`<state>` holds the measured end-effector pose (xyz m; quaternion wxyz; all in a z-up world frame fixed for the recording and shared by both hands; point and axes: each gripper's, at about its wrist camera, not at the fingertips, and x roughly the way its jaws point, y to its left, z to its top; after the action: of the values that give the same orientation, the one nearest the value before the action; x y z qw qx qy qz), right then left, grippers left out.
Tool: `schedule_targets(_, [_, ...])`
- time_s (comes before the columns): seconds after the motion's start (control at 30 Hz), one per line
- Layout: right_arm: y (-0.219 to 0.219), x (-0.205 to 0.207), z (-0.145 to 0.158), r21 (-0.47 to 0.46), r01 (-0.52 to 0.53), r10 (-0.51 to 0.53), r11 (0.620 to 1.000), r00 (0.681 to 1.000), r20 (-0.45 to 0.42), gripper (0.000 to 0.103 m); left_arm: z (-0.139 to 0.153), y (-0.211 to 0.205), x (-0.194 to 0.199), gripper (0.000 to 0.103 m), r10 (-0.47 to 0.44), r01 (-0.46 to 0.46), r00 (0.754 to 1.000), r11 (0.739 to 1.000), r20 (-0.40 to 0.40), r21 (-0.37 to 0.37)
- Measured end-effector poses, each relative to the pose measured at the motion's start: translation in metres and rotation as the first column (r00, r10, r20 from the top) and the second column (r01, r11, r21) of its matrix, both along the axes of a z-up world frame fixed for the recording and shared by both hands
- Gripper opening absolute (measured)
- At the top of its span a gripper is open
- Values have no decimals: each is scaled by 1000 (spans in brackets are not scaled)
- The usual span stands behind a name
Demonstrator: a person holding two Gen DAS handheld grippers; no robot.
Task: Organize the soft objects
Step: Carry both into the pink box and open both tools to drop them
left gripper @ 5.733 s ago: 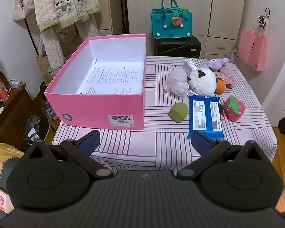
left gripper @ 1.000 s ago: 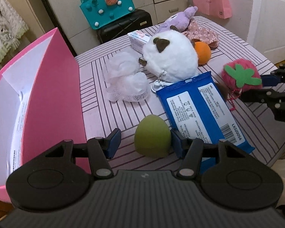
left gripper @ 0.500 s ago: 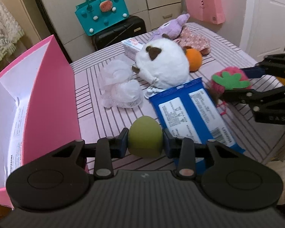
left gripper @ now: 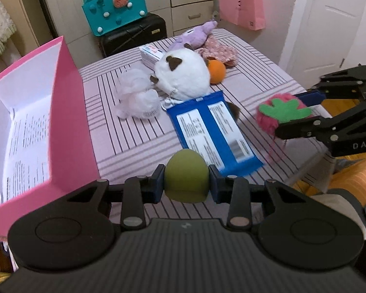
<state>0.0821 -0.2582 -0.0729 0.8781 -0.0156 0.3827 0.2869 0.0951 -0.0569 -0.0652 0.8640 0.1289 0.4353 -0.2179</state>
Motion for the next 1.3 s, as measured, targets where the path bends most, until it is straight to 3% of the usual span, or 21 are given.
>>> schedule_targets(0.27, [31, -3, 14, 77, -131, 140, 988, 981, -131, 50, 23, 26, -31, 36, 19, -20, 999, 1000, -38, -15])
schedule_targets(0.47, [66, -5, 35, 116, -251, 267, 961, 950, -161, 50, 39, 51, -48, 36, 51, -53, 995, 998, -82, -21])
schedule_targets(0.57, [81, -2, 48, 116, -294, 308, 949, 942, -137, 50, 47, 64, -52, 36, 68, -72, 994, 997, -89, -38])
schedule_targets(0.9, [118, 38, 92, 86, -336, 338, 938, 941, -10, 51, 81, 115, -37, 36, 154, -153, 988, 986, 18, -74])
schedule_targets(1.03, [133, 62, 109, 87, -351, 348, 932, 937, 42, 51, 98, 140, -16, 36, 186, -173, 980, 973, 72, -149])
schedule_targets(1.3, [182, 130, 113, -26, -337, 337, 941, 931, 137, 51, 102, 173, 61, 36, 267, -249, 963, 940, 46, -234])
